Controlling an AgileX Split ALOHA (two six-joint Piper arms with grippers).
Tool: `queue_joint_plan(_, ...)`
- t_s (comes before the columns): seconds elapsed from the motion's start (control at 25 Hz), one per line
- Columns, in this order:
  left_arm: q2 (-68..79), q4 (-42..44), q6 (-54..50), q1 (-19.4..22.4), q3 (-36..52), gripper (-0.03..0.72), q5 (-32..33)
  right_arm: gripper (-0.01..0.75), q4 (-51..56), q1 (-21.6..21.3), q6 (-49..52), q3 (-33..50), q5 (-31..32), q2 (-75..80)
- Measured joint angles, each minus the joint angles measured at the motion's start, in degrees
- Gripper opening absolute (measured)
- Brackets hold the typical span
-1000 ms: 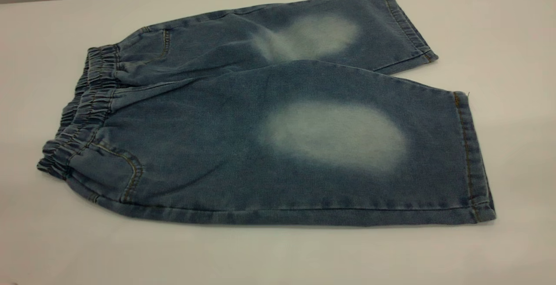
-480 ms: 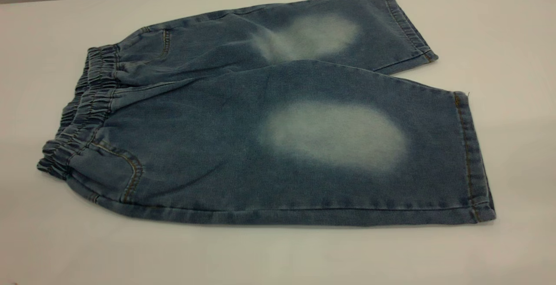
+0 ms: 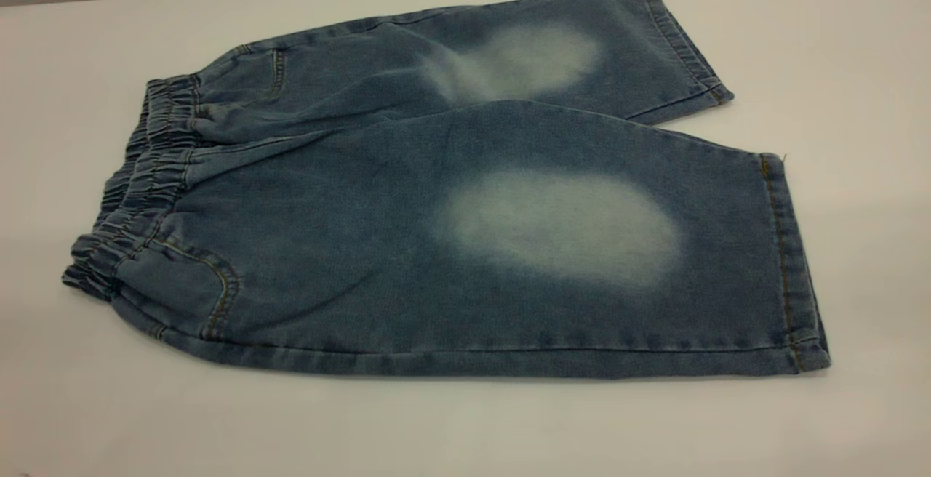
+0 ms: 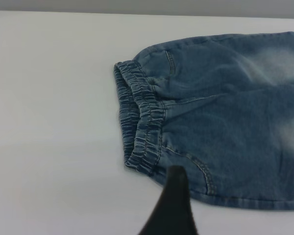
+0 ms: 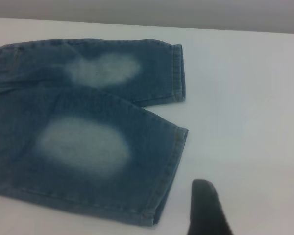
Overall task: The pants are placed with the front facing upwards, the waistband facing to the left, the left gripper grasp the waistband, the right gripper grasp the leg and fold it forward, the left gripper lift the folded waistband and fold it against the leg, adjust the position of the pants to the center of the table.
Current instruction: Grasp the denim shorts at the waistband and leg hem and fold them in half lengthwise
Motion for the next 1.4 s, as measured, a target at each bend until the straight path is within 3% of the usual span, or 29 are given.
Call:
queue_joint_plan(0.92,1.4,0.4,-3.0,0.0,-0.9,0.590,-1.4,0.357,7.3,0.0,-0.3,-1.0,-0.7,0.5)
queue_joint_plan(1.16,12.3,2.3,-6.8,0.0,-5.8,0.561,-8.2,0.357,7.9,0.0,-0.9,-3.2,-4.9,11.4)
queue_joint_plan(1.4,29.6,10.7,-5.7,0.0,-10.6,0.515,-8.2,0.357,12.5,0.0,-2.5,-3.4,-9.9,26.6)
